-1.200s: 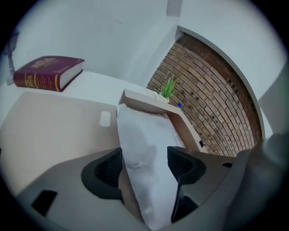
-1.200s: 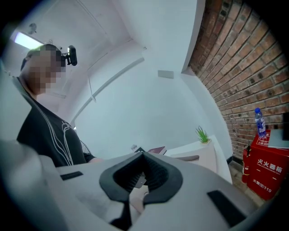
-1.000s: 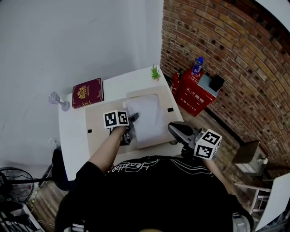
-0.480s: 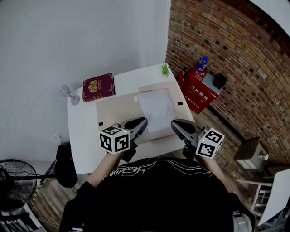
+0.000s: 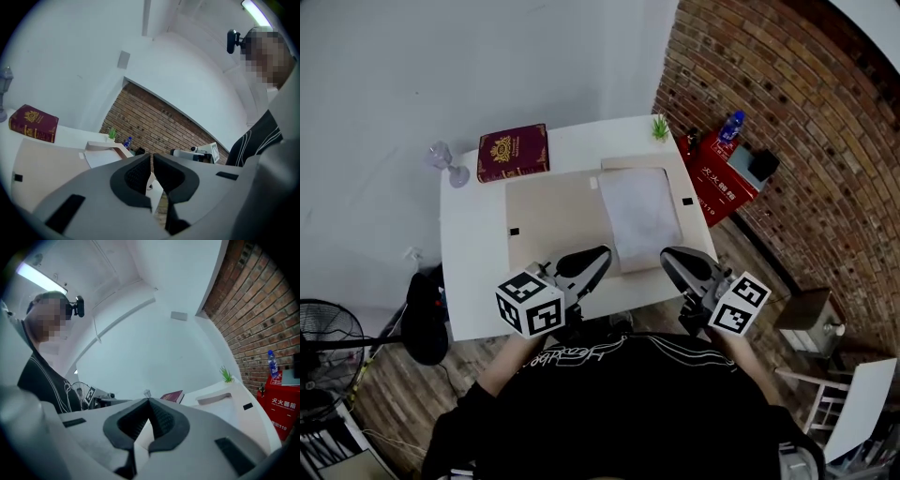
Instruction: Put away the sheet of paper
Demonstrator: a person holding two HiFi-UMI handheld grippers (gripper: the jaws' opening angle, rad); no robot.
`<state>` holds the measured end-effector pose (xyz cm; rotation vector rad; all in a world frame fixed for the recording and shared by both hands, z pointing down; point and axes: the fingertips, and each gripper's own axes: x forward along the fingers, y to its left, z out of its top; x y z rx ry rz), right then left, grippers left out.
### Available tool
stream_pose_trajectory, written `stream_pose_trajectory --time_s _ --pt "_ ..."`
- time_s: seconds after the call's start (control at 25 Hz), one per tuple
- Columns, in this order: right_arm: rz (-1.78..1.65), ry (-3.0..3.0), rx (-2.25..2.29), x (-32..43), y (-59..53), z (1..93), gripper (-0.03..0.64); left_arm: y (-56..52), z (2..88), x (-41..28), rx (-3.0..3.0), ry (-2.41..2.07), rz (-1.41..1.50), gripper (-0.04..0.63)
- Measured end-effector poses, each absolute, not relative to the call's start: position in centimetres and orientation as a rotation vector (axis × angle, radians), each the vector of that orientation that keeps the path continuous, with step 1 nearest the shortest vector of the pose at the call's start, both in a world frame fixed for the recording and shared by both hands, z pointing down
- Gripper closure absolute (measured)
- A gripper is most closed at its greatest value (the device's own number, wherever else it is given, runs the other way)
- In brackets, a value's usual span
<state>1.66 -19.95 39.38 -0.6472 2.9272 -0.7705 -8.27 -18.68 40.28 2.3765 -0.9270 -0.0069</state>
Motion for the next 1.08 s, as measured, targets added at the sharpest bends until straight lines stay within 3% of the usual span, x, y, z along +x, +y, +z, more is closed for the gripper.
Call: stream_pose_trajectory --time_s 1.08 --pt "-0.707 3.003 -0.692 0.5 -17.2 40.4 0.615 -17.2 41.8 -9.9 2.339 -0.981 0.054 0.551"
